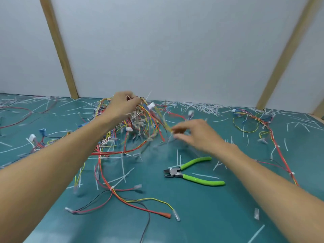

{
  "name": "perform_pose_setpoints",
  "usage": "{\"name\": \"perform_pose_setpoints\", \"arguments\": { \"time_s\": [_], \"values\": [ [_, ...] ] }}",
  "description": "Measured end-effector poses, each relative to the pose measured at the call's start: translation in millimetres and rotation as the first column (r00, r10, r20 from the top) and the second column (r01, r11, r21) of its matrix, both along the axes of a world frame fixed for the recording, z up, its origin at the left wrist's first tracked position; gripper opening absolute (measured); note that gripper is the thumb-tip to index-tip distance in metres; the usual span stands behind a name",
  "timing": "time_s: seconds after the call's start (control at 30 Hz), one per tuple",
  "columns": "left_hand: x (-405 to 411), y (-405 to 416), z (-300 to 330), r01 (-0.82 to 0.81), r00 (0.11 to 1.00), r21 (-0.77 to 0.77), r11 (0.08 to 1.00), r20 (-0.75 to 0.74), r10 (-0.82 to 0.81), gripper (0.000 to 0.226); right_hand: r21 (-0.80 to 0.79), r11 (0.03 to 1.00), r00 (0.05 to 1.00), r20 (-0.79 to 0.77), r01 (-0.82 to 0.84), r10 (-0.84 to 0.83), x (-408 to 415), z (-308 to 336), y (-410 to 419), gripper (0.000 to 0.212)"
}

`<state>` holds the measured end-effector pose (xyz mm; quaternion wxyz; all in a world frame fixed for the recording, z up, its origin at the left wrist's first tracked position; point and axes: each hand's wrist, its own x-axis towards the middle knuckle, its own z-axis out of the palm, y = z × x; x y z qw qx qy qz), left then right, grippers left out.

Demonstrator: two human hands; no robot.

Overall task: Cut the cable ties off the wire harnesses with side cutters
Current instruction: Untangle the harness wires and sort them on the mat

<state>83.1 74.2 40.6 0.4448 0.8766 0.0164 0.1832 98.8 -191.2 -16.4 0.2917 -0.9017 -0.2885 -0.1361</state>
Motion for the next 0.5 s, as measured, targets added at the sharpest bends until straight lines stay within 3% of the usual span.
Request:
{"name": "perform_pose_setpoints", "arguments": {
  "time_s": [0.03,0.1,0.13,0.17,0.2,0.23,0.3,0.33,0.4,0.43,0.5],
  "values": [
    [1,2,-1,-0.001,0.998,0.022,1.0,-0.055,0.002,0.021,0.112,0.993,0.994,-0.099,-0.031,0.042,-2,2,3,0.008],
    [-1,7,-4,0.146,0.959,0.125,0.981,-0.26,-0.109,0.012,0.41,0.911,0.996,-0.086,0.044,-0.009,-2,13,1,0.014],
    [-5,9,-4,0.23,0.928,0.139,0.963,-0.33,-0.174,0.009,0.392,0.919,0.998,-0.058,0.047,-0.026,1,14,-1,0.009],
    [-8,10,-3,0.304,0.901,0.133,0.943,-0.363,-0.238,0.012,0.257,0.966,0.996,-0.082,0.001,0.021,-4,14,0,0.003],
    [-10,8,-2,0.361,0.881,0.119,0.925,-0.37,-0.297,0.016,0.059,0.997,0.99,-0.128,-0.057,0.065,-11,10,3,0.017],
    [-11,6,0,0.408,0.866,0.115,0.906,-0.362,-0.345,0.019,-0.104,0.989,0.98,-0.18,-0.107,0.087,-17,0,7,0.029],
    [-15,-1,8,0.509,0.82,0.188,0.84,-0.403,-0.406,0.026,-0.291,0.953,0.992,-0.121,-0.08,0.047,-24,-17,14,0.03],
    [-17,-3,11,0.551,0.794,0.301,0.778,-0.474,-0.379,0.033,-0.337,0.941,0.999,-0.043,-0.041,0.029,-25,-20,17,0.026],
    [-21,-10,18,0.606,0.754,0.573,0.551,-0.635,-0.169,0.044,-0.35,0.936,0.999,0.03,0.023,-0.013,-20,-24,20,0.023],
    [-25,-15,21,0.588,0.774,0.692,0.418,-0.632,-0.043,0.043,-0.324,0.945,0.999,0.016,0.043,-0.04,-19,-24,21,0.022],
    [-34,-27,22,0.414,0.901,0.89,0.189,-0.43,0.051,0.036,-0.2,0.978,0.998,-0.016,0.052,-0.056,-17,-24,24,0.016]
  ]
}}
